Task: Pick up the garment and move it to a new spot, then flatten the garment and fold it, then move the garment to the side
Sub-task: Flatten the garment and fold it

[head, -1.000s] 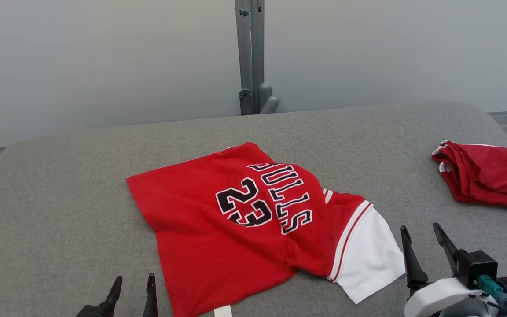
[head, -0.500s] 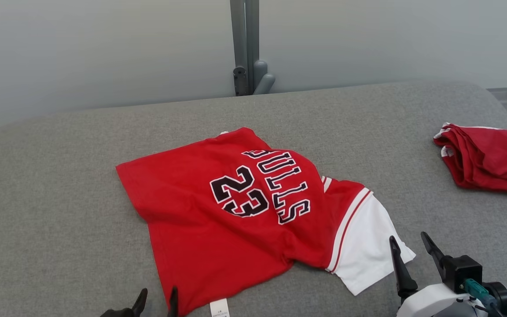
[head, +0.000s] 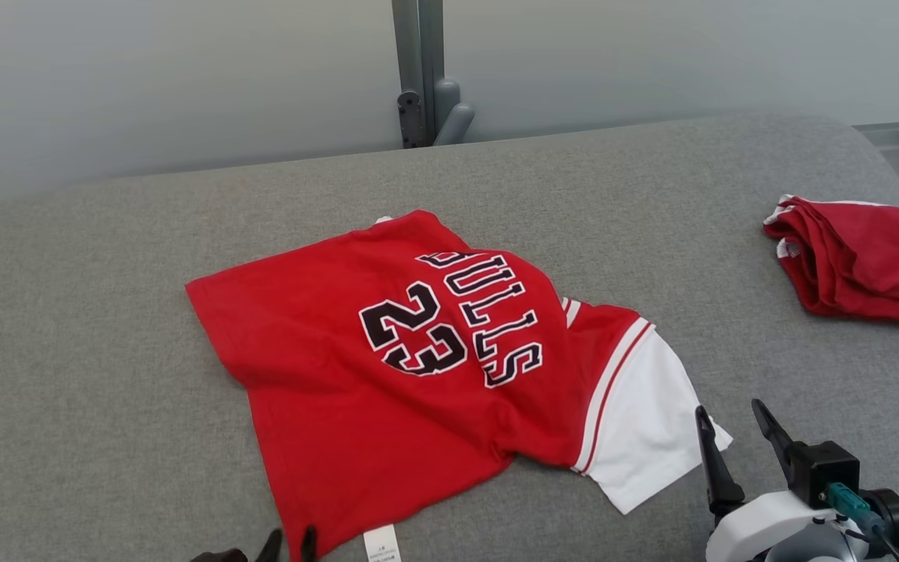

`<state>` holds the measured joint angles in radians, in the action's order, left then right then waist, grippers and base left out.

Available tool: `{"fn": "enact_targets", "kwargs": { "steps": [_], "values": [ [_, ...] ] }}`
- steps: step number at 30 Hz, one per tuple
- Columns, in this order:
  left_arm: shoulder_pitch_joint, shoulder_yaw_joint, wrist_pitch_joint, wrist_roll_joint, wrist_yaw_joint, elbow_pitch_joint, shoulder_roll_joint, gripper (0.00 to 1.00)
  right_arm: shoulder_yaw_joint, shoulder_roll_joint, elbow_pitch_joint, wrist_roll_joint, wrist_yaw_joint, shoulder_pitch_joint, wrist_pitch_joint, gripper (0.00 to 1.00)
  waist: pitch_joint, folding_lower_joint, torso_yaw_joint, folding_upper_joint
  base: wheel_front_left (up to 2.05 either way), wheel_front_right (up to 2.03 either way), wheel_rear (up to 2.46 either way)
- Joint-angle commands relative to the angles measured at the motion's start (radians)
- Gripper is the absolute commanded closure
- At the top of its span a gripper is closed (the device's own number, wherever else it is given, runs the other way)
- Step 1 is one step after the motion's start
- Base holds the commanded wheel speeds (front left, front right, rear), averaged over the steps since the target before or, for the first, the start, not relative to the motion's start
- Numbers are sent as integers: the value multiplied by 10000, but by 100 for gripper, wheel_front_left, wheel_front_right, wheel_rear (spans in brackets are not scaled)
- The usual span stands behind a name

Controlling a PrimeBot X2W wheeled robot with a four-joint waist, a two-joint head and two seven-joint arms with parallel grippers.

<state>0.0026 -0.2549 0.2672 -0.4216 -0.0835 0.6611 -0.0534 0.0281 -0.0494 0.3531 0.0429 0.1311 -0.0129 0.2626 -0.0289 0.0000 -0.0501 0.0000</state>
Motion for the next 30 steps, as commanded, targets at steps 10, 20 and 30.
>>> {"fn": "enact_targets", "kwargs": {
  "steps": [10, 20, 30],
  "values": [
    [-213, -515, -66, -32, -287, 260, 23, 100, 249, -33, 180, 185, -8, -172, 28, 0, -63, 0, 277, 0, 0, 0, 0],
    [-51, 1117, -34, 1059, 148, -810, 3, 100, 472, -31, 758, 281, -7, -281, 28, 0, -187, 0, 679, 0, 0, 0, 0],
    [-82, 1565, -34, 1458, 61, -1141, 1, 100, 960, -29, 2439, -78, -7, -866, 28, 0, -513, 0, 914, 0, 0, 0, 0]
  ]
}}
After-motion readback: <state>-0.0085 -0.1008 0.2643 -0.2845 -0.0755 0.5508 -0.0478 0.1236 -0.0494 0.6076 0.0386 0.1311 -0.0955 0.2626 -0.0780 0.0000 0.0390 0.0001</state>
